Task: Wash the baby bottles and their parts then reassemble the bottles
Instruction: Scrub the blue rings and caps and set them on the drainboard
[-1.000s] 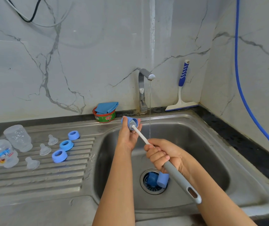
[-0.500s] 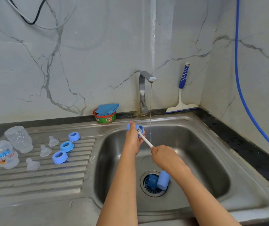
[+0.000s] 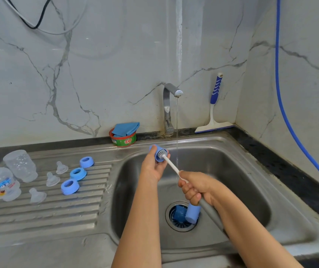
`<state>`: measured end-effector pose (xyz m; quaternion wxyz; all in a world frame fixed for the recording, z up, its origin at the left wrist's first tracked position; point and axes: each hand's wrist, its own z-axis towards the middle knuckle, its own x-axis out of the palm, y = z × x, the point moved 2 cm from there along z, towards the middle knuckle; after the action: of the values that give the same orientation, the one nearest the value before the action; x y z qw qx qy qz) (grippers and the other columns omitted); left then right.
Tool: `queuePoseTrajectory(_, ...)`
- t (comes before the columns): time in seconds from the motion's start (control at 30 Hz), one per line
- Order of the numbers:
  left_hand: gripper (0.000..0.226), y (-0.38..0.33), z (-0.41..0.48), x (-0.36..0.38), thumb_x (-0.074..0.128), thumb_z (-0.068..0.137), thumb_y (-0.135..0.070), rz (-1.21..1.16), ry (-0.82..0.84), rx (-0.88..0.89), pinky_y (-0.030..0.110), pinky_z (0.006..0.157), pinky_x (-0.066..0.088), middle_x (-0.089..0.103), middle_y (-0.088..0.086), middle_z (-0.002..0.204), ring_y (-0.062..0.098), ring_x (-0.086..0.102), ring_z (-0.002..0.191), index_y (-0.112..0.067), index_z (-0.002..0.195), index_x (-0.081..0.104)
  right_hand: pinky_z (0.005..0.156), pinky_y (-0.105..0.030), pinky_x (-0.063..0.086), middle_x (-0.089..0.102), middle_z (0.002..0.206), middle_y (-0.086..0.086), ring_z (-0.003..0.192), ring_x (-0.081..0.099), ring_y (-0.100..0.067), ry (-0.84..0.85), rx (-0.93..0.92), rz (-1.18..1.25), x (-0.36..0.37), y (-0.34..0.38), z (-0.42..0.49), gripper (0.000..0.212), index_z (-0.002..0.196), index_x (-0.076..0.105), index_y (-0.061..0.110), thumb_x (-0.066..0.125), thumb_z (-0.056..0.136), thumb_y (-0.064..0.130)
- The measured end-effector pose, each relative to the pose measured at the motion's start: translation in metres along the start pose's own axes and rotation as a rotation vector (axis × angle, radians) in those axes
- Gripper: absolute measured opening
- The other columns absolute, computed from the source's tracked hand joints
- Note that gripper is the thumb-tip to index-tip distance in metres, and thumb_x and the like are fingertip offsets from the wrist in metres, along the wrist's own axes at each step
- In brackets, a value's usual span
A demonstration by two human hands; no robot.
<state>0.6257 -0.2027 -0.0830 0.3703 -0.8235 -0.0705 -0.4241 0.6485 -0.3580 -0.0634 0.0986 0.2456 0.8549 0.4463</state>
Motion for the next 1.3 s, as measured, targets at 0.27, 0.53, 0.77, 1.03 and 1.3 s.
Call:
queuePoseTrajectory(0.27,0.032,0.004,0.004,-0.011,0.077,0.080,-0.024,0.199,-0.077,-0.003,0.027,0.073,0.049,0.053,0.008,0.080,0.014,0.052,0.071,-0.007,0.095,0.056,0.035,-0.014,0.015,0.027,0.047,0.004,0.034,0.019,-0.008,-0.097,-0.072,-0.396,0.008,-0.006,-0.002,0.032,0.066,0.036,0.016,0.032,0.096,0.029)
queuePoseTrajectory(0.53,0.057,-0.004,0.000,-0.003,0.051,0.091,-0.054,-0.246,0.093,-0.057,0.030,0.068,0.056,0.063,0.016,0.097,0.021,0.063,0.079,-0.002,0.115,0.051,0.025,-0.009,0.014,0.024,0.039,0.010,0.026,0.019,0.000,0.274,0.054,0.185,0.002,-0.001,0.002,0.046,0.056,0.037,0.019,0.032,0.099,0.034)
queuePoseTrajectory(0.77,0.030,0.002,0.005,-0.001,0.053,0.097,-0.035,-0.042,0.084,-0.117,0.030,0.063,0.041,0.050,0.010,0.076,0.017,0.045,0.067,-0.005,0.095,0.053,0.027,-0.011,0.014,0.024,0.041,0.009,0.027,0.018,-0.002,0.130,0.097,0.136,0.002,-0.004,0.003,0.046,0.059,0.037,0.018,0.032,0.100,0.037)
queuePoseTrajectory(1.03,0.036,0.001,0.002,-0.009,0.066,0.090,-0.029,-0.039,-0.007,-0.127,0.034,0.066,0.054,0.057,0.021,0.102,0.024,0.063,0.085,-0.001,0.107,0.051,0.031,-0.012,0.013,0.026,0.044,0.009,0.031,0.018,-0.003,0.060,0.012,-0.105,0.004,-0.007,-0.001,0.040,0.063,0.036,0.018,0.032,0.099,0.036)
queuePoseTrajectory(1.3,0.026,0.003,0.003,0.010,0.042,0.102,-0.026,-0.012,0.062,0.023,0.038,0.094,0.046,0.054,0.014,0.098,0.022,0.056,0.083,-0.006,0.117,0.043,0.027,-0.011,0.014,0.025,0.042,0.008,0.028,0.019,-0.002,0.061,0.041,0.152,0.004,0.000,0.003,0.045,0.059,0.038,0.017,0.033,0.100,0.036)
